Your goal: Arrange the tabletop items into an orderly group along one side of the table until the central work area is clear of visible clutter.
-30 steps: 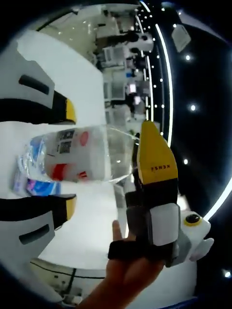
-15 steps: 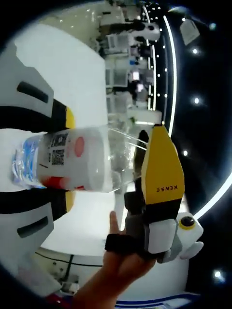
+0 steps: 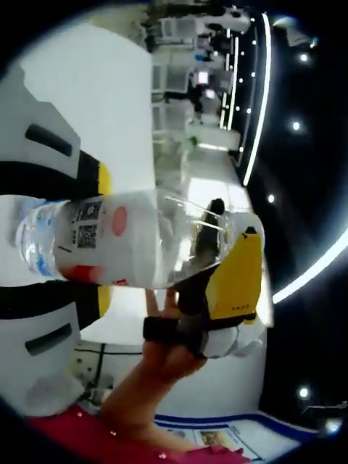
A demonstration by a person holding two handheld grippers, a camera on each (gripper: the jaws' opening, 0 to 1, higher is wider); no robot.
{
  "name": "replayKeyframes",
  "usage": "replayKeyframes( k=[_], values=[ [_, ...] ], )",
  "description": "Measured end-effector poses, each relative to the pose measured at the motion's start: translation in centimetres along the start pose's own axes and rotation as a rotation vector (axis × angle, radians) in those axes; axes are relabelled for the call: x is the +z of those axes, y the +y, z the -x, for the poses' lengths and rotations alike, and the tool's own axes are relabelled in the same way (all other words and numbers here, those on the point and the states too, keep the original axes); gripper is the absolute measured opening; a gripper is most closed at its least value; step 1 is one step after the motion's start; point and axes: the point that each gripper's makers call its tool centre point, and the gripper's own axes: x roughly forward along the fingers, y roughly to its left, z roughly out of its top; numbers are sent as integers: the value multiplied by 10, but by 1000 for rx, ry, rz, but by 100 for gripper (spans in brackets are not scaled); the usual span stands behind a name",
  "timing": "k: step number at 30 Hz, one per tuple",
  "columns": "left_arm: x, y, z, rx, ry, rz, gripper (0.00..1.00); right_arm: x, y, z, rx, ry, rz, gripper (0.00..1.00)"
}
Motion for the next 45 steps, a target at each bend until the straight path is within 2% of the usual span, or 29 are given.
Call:
replayKeyframes(
  k=[2,3,5,6,7,11,18,26,34,36,39,40,43,45],
  values=[
    [3,-14,5,-105,-5,8,38,-12,6,3,37,51,16,59],
    [4,-16,7,-121,-5,6,38,-18,10,4,57,82,26,65],
    [2,-25,11,-182,19,4,38,-26,21,7,106,114,78,62],
    [1,-31,13,-218,23,6,39,-28,32,7,159,122,66,58],
    [0,-35,15,-244,31,6,39,-29,37,7,177,122,61,55],
    [-2,-45,18,-290,38,8,39,-39,49,2,226,159,80,54],
    [-2,-56,22,-329,49,-8,39,-46,61,-3,279,191,77,45],
    [-4,-52,22,-328,49,-28,40,-48,58,-5,243,210,78,41],
    [1,-34,14,-224,16,-27,42,-43,36,-7,142,190,66,40],
    [1,-24,10,-143,19,-61,45,-36,25,-9,91,156,62,40],
    [-2,-13,6,-30,43,-120,57,-27,11,-11,23,127,82,41],
    [2,-11,3,7,17,-137,61,-25,4,-12,-15,129,96,41],
    [11,8,6,175,-7,-124,56,-25,-5,-15,-63,122,92,41],
    [19,20,9,275,-39,-127,52,-26,-15,-16,-122,120,71,41]
  ],
)
